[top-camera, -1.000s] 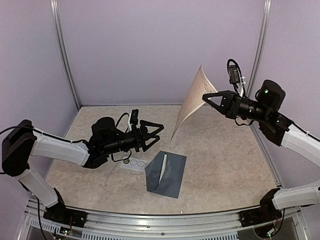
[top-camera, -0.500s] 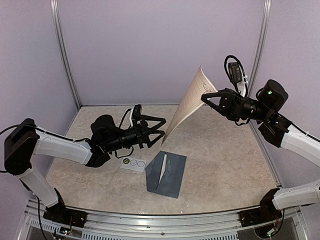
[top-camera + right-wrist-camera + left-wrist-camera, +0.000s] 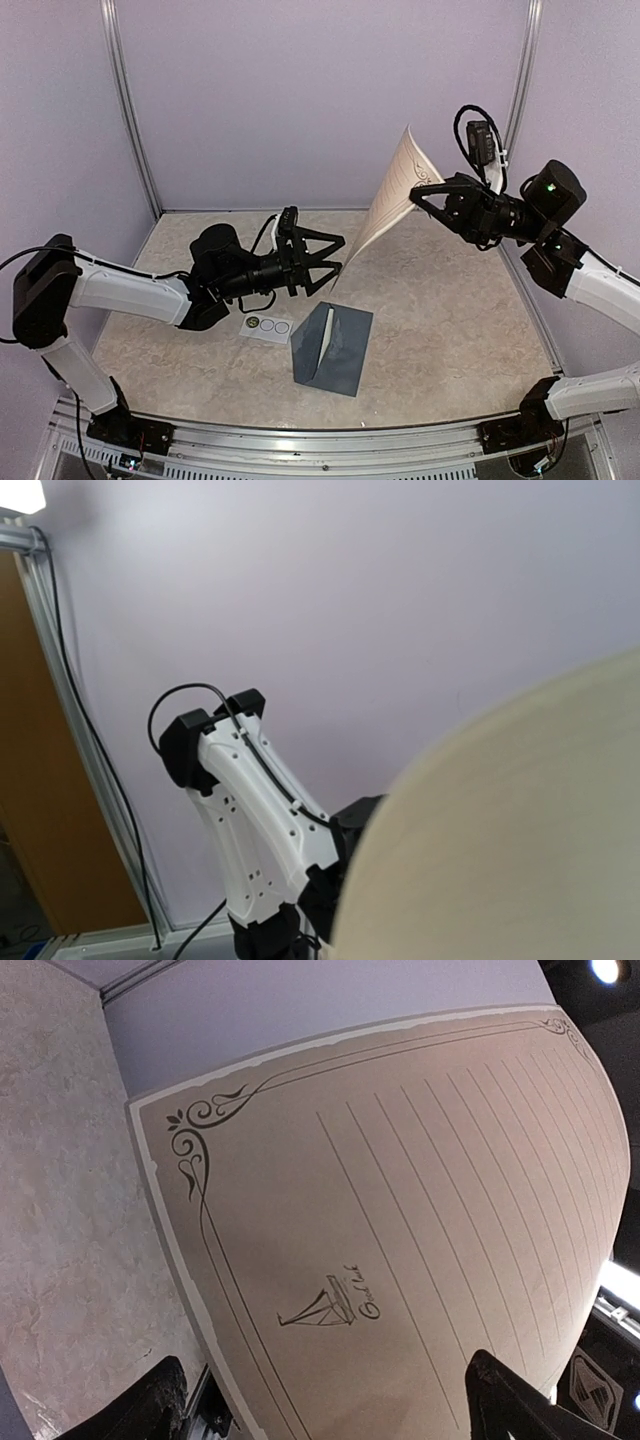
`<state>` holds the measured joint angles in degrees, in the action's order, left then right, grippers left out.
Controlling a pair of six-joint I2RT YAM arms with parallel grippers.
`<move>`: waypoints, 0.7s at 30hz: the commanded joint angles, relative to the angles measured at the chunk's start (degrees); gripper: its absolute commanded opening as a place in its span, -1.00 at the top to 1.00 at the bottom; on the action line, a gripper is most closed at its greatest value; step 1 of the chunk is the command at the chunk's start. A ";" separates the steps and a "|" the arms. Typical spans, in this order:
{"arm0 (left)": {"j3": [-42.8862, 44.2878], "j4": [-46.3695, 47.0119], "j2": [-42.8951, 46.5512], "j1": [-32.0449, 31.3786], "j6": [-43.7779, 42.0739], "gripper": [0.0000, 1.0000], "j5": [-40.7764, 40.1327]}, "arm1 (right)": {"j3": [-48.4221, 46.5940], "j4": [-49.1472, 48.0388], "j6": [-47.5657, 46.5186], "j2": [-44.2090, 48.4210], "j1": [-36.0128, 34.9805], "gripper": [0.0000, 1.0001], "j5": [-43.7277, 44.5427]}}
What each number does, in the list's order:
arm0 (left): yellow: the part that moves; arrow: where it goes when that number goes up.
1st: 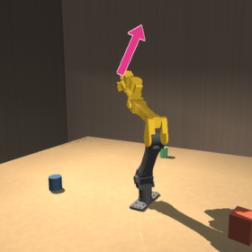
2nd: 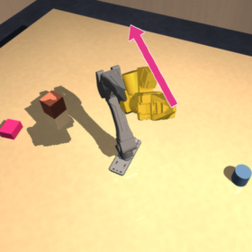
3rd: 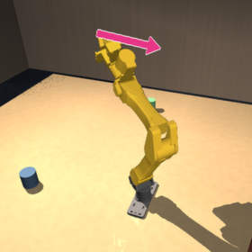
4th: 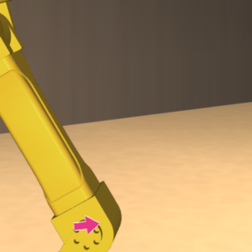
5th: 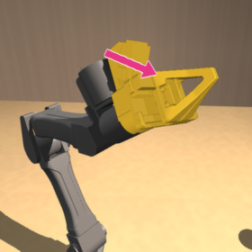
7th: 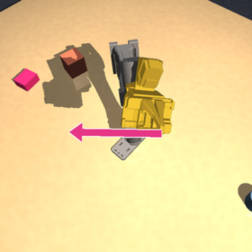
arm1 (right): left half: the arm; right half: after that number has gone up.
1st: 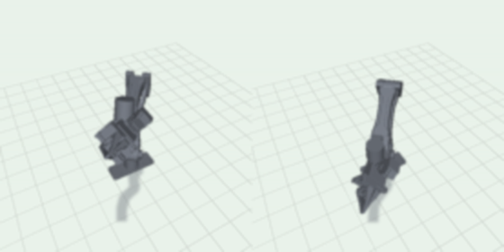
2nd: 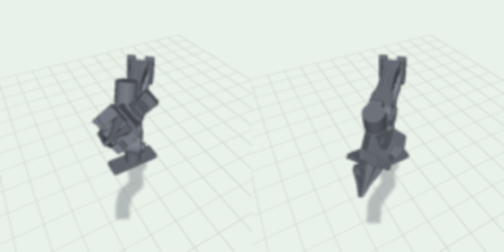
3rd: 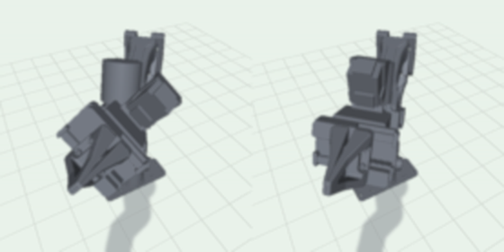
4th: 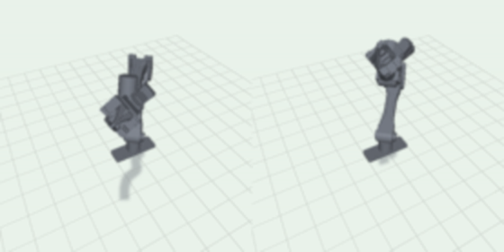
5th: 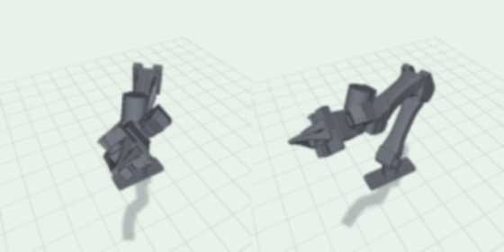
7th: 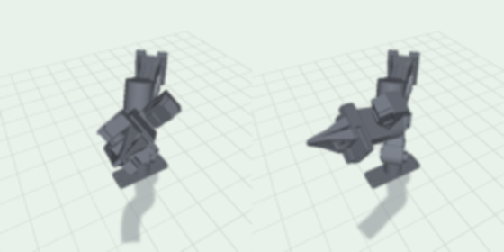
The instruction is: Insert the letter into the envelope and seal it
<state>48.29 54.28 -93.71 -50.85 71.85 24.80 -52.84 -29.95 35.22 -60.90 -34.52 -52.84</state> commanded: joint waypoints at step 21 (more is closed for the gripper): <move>-5.49 10.60 3.07 -0.33 9.52 -0.32 -1.04 | 3.81 -0.99 -1.02 1.77 -1.24 1.00 0.03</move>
<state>44.51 59.48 -93.19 -51.96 80.12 24.77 -50.33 -31.16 34.96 -60.77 -34.79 -53.74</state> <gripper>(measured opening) 0.740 0.003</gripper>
